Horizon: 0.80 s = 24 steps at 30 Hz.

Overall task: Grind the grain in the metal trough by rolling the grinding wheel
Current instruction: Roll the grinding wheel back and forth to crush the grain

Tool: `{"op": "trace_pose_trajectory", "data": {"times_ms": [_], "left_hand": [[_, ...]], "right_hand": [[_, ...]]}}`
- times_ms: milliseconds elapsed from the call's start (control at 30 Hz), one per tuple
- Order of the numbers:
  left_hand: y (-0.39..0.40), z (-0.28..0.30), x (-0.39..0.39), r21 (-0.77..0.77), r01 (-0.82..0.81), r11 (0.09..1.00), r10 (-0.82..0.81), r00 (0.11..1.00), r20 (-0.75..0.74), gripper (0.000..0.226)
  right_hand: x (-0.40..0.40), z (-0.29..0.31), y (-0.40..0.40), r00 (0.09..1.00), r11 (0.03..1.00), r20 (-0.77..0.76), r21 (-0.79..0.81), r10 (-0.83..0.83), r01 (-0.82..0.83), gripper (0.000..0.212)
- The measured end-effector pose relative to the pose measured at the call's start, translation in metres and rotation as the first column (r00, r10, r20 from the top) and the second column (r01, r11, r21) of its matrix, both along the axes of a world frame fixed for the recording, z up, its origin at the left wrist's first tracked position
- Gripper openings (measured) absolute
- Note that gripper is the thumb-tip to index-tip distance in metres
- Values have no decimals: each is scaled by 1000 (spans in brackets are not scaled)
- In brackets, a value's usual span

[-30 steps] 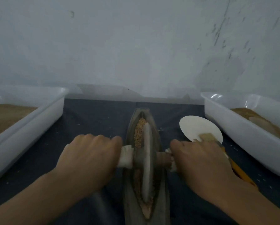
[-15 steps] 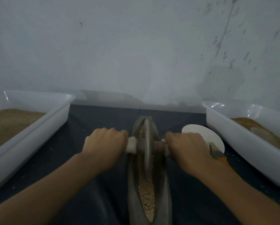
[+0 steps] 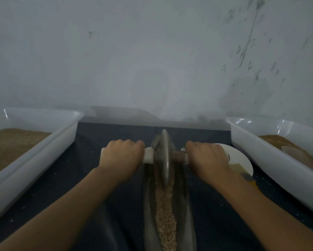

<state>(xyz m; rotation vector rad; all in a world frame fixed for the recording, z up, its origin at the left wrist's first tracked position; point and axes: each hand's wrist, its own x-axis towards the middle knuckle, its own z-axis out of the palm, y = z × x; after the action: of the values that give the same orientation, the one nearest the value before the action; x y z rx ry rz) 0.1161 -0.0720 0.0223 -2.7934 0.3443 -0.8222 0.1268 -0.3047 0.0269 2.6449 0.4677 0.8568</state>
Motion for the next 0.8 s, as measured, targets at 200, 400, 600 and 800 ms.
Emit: {"op": "trace_pose_trajectory", "data": {"times_ms": [200,400,600,800], "left_hand": [[10,-2,-22,-7,56,998,-56,998,-38,32],[30,13,-90,23,267,964,-264,960,-94,48],[30,9,-80,60,192,979,-187,979,-84,44],[20,-3,-15,-11,31,999,-32,996,-81,24]], "right_hand": [[-29,8,-10,993,1000,-118,28,17,-14,26],[-100,7,-29,981,987,-126,75,149,-140,57],[-90,2,-25,980,998,-192,41,53,-46,40],[-30,4,-12,989,997,-145,55,-41,50,19]]}}
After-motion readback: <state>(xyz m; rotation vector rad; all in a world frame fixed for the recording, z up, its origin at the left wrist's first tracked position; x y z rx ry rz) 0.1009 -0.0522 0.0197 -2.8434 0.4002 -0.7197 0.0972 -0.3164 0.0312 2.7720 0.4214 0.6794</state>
